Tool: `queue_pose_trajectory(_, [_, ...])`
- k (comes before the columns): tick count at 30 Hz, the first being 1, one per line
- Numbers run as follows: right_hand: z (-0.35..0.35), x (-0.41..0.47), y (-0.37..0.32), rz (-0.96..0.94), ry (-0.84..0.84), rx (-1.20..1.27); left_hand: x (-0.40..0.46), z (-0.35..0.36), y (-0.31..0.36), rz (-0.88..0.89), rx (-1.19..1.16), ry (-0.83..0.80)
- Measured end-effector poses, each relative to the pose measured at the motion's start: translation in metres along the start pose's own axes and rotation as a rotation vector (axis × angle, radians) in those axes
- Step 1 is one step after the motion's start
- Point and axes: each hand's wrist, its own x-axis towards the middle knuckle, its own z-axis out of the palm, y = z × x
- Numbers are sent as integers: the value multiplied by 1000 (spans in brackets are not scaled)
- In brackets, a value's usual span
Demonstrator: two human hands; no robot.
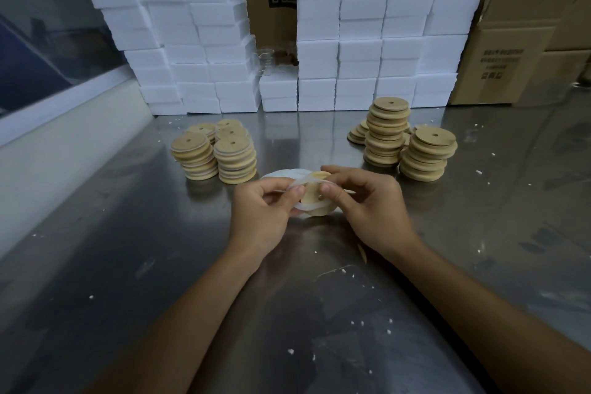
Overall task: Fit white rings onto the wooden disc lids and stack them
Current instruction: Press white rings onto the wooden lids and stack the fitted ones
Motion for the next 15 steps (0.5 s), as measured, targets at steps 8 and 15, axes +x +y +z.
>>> queue_pose_trajectory(8, [-1,0,3,24,1,138,1,-4,-1,64,28,-4])
queue_pose_trajectory(15, [1,1,-3,64,37,290,-1,-8,4,-19,-147,7])
